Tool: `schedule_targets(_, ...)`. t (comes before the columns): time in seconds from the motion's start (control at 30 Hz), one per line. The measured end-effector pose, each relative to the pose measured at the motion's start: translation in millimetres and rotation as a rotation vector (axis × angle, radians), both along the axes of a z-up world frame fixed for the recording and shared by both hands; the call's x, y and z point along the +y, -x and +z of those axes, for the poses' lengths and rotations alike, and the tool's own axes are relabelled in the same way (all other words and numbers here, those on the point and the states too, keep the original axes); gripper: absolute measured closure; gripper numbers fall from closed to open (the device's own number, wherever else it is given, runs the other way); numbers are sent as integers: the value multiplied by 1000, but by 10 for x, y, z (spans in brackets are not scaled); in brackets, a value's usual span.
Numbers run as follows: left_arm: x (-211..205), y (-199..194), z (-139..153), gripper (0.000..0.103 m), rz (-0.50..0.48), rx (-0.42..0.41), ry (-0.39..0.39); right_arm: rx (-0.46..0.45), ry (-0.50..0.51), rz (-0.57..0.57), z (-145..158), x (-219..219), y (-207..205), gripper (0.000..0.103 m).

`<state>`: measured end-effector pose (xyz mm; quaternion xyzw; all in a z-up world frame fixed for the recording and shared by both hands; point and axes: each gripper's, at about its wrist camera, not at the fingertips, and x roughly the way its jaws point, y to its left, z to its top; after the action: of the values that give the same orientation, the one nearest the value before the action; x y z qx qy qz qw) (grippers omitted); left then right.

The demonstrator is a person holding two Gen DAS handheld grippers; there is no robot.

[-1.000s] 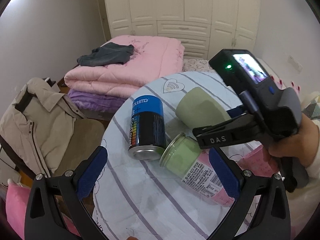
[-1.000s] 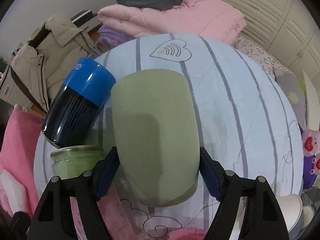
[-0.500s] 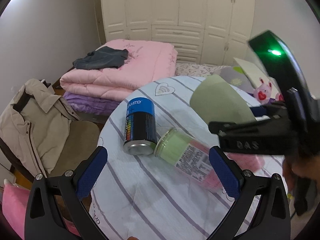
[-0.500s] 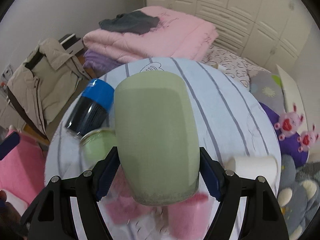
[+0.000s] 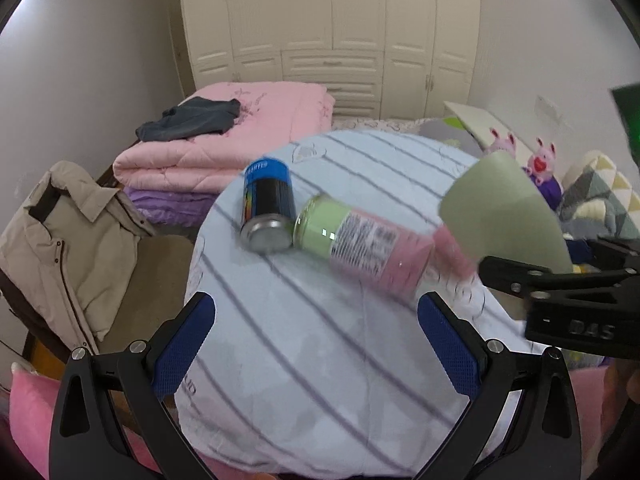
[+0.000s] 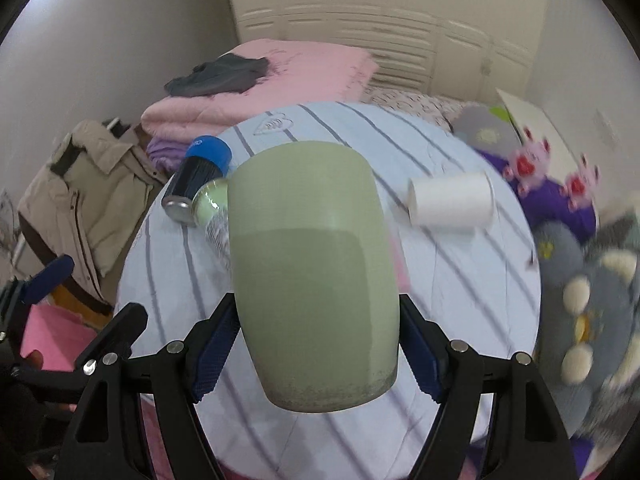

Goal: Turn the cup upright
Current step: 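Lift the green cup with the right tool and carry it away, then rotate the right tool to turn the green cup opening upward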

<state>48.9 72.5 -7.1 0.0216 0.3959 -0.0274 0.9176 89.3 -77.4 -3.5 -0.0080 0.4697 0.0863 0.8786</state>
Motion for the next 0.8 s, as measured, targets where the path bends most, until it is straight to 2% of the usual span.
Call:
schedule_targets(0.17, 87, 145, -92, 1, 34, 20, -30, 21, -87, -57, -185, -94, 287, 26)
schedule_targets(0.27, 158, 177, -101, 1, 49, 26, -5, 37, -117, -81, -362, -95, 408, 26)
schedule_targets(0.57, 41, 212, -124, 1, 47, 24, -21, 100, -263, -195, -863, -69, 346, 25)
schedule_targets(0.67, 1, 209, -109, 1, 43, 29, -18, 152, -298, -193, -918, -99, 312, 25)
schedule_targets(0.8, -58, 212, -85, 1, 33, 36, 15, 137, -300, -179, -848, -181, 388, 24)
